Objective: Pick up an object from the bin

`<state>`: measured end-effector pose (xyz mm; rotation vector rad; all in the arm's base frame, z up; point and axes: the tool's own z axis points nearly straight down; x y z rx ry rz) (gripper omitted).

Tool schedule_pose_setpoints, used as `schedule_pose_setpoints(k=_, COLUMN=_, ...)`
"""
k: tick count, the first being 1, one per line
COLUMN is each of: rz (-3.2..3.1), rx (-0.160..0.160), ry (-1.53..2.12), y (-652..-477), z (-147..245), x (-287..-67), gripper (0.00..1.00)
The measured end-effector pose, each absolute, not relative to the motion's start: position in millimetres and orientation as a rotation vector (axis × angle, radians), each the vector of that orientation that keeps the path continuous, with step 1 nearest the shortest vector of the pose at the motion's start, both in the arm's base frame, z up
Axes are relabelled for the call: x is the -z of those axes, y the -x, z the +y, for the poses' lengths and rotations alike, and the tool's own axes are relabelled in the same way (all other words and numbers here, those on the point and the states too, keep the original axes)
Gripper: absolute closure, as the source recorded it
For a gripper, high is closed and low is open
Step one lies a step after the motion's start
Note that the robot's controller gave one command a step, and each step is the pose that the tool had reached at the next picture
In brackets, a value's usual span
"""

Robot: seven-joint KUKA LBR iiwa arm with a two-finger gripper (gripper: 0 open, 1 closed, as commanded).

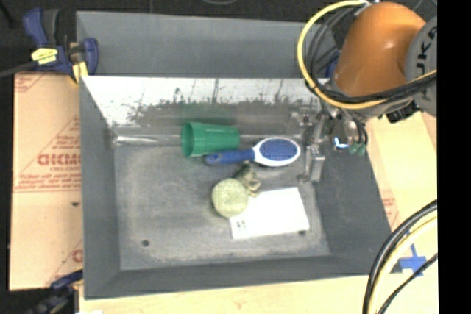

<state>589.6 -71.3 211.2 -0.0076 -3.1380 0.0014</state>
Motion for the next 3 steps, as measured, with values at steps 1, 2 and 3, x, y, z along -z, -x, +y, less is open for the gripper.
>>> schedule_pose_setpoints(k=1, rz=-3.146, rx=-0.003, ry=0.005, y=-591.0, z=-71, x=-216, gripper=0.00)
schedule_pose_setpoints(k=2, rz=-3.145, rx=-0.004, ry=-0.167, y=-615.8, z=-72, x=-159, gripper=0.00)
schedule_pose_setpoints(k=3, rz=-3.141, rx=0.000, ry=-0.178, y=-645.4, z=-76, x=-161, gripper=0.00)
